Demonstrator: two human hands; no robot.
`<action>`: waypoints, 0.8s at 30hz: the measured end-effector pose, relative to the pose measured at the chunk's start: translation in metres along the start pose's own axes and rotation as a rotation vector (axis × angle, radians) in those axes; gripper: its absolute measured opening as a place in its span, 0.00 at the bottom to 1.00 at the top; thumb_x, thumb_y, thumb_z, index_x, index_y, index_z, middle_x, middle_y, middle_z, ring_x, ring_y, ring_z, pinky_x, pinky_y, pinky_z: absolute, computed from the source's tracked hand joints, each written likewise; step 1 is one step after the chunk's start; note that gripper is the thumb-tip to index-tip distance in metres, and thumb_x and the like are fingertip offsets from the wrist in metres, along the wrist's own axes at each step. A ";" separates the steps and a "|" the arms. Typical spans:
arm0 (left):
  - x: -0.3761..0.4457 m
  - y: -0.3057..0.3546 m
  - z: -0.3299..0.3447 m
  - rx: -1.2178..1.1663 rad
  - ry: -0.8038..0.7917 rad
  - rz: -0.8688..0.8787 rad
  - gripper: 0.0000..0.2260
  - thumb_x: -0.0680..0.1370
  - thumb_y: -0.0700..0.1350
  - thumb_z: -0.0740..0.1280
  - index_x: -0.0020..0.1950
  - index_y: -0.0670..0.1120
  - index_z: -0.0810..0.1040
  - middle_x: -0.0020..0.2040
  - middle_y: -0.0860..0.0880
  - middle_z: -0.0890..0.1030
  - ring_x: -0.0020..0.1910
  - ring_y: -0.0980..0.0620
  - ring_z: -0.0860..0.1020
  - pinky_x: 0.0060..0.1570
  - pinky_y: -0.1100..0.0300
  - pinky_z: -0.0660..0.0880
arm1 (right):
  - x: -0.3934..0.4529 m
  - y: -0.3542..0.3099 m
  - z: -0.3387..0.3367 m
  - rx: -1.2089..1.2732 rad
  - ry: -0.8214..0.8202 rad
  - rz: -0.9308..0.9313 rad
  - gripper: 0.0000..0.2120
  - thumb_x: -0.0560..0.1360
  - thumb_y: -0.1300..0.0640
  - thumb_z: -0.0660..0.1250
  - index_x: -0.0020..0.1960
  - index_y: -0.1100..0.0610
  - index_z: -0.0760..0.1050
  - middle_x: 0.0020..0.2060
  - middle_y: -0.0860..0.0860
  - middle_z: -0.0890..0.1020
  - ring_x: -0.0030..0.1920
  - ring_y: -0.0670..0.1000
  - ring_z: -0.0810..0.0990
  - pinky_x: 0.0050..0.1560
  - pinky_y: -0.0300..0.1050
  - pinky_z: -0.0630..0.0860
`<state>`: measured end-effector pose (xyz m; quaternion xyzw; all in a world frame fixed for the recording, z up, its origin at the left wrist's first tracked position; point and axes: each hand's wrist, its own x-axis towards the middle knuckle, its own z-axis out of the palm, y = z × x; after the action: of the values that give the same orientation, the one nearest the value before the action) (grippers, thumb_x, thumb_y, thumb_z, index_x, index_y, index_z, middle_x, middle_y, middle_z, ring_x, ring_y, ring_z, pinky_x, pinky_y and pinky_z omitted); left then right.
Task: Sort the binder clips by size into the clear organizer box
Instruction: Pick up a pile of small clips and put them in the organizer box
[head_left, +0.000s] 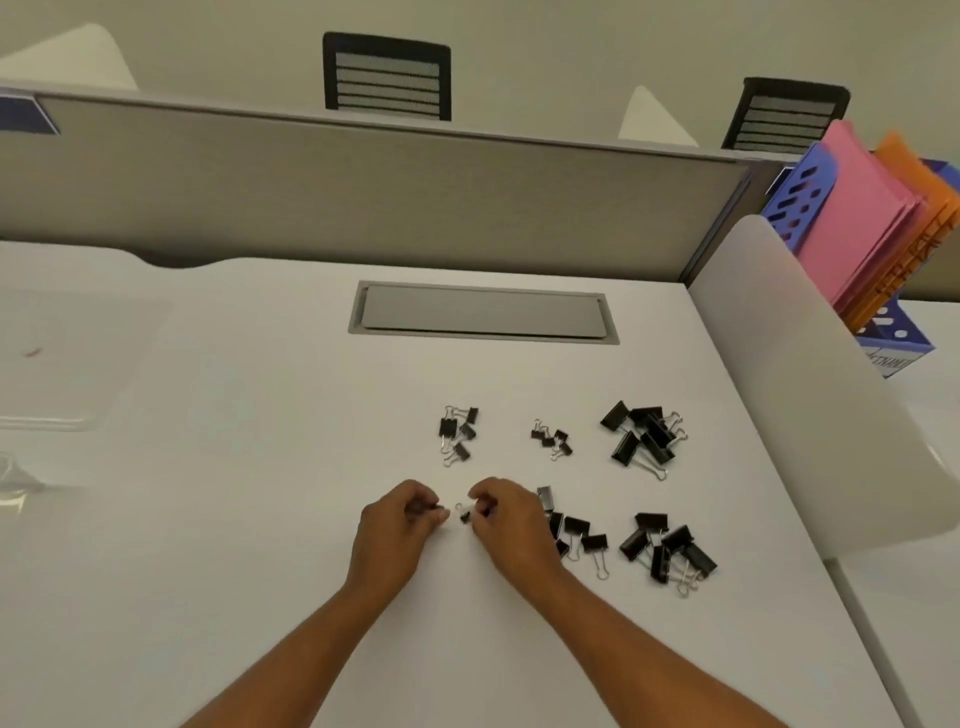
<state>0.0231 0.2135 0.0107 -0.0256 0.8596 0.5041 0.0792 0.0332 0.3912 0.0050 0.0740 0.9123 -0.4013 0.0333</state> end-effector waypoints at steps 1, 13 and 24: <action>-0.003 0.001 -0.003 -0.108 0.011 -0.072 0.05 0.76 0.43 0.76 0.46 0.51 0.82 0.41 0.53 0.85 0.39 0.58 0.84 0.39 0.69 0.76 | -0.001 -0.002 -0.001 0.042 0.031 0.023 0.12 0.74 0.65 0.70 0.54 0.52 0.82 0.45 0.44 0.82 0.47 0.44 0.81 0.53 0.40 0.80; -0.022 -0.005 -0.029 -0.706 -0.286 -0.425 0.10 0.77 0.36 0.75 0.58 0.41 0.82 0.48 0.38 0.87 0.49 0.44 0.87 0.48 0.58 0.83 | -0.037 -0.037 0.014 0.560 0.326 0.340 0.13 0.73 0.67 0.74 0.51 0.51 0.82 0.44 0.49 0.85 0.46 0.49 0.84 0.52 0.43 0.81; -0.021 -0.021 -0.055 -0.826 -0.334 -0.466 0.12 0.74 0.32 0.76 0.56 0.35 0.81 0.42 0.39 0.86 0.43 0.44 0.86 0.42 0.58 0.82 | -0.054 -0.065 0.045 0.390 0.325 0.284 0.10 0.77 0.64 0.71 0.53 0.51 0.80 0.44 0.45 0.84 0.44 0.45 0.86 0.51 0.45 0.82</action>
<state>0.0399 0.1543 0.0221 -0.1653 0.5352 0.7685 0.3094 0.0765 0.3092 0.0284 0.2693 0.7917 -0.5435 -0.0725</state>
